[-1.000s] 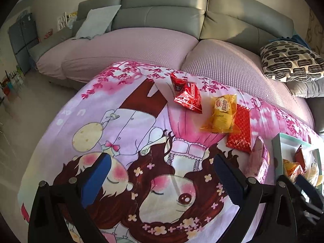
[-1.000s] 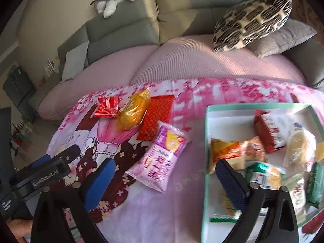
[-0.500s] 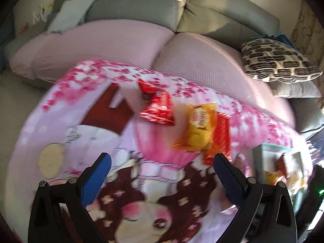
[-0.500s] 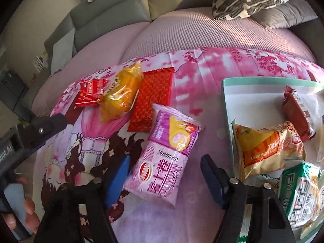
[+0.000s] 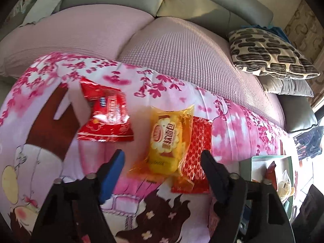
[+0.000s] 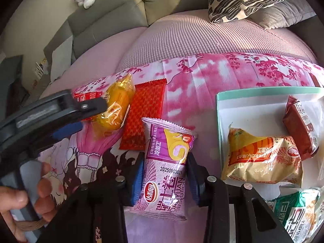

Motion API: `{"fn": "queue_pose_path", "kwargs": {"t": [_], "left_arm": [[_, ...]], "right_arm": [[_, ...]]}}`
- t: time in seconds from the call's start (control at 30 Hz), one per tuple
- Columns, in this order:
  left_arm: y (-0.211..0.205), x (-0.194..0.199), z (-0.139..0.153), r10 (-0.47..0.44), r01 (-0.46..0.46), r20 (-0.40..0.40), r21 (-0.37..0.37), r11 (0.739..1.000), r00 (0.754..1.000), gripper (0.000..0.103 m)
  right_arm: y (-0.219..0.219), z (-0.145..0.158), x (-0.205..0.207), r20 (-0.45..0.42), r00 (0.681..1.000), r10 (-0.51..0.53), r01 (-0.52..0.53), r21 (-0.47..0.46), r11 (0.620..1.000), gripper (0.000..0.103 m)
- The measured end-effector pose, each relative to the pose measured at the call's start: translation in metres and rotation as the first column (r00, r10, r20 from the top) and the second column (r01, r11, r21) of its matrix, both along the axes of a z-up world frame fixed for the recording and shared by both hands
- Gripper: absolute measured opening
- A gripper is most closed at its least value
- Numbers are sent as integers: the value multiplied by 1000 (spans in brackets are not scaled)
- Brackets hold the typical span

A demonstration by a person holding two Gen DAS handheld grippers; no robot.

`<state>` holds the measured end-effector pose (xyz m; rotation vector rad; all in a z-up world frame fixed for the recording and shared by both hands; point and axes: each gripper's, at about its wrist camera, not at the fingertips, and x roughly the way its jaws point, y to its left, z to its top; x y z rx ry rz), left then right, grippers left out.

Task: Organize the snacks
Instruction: 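Grasp the yellow bread bag with the left tool while the right tool grasps the pink roll pack, then carry the yellow bread bag and pink roll pack over the white tray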

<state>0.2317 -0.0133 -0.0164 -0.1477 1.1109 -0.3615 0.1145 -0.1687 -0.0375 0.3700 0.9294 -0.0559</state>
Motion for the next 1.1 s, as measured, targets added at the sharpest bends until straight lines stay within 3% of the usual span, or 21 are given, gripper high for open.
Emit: {"fn": "queue_pose_path", "kwargs": {"t": [0.1,0.33,0.8,1.1], "left_arm": [[-3,6,-7,7,-7,-21,7,1000,1000,54],[-1,5,-12,14,-15,-21,-22,1000,1000,41],[32,-55,11,136,-130,61,-93,987,989,37],[44,-96,21,200,-193,80,-93,977,977,37]], "right_arm": [[0,1,-1,4,1000,2,-2,3,1000,41],[-4,4,-4,16,1000,-2,2,0,1000,41],[1,29,-37,74,997,25,-26,16,1000,41],[0,41,-68,103,994,27,-29,20,999,41]]}}
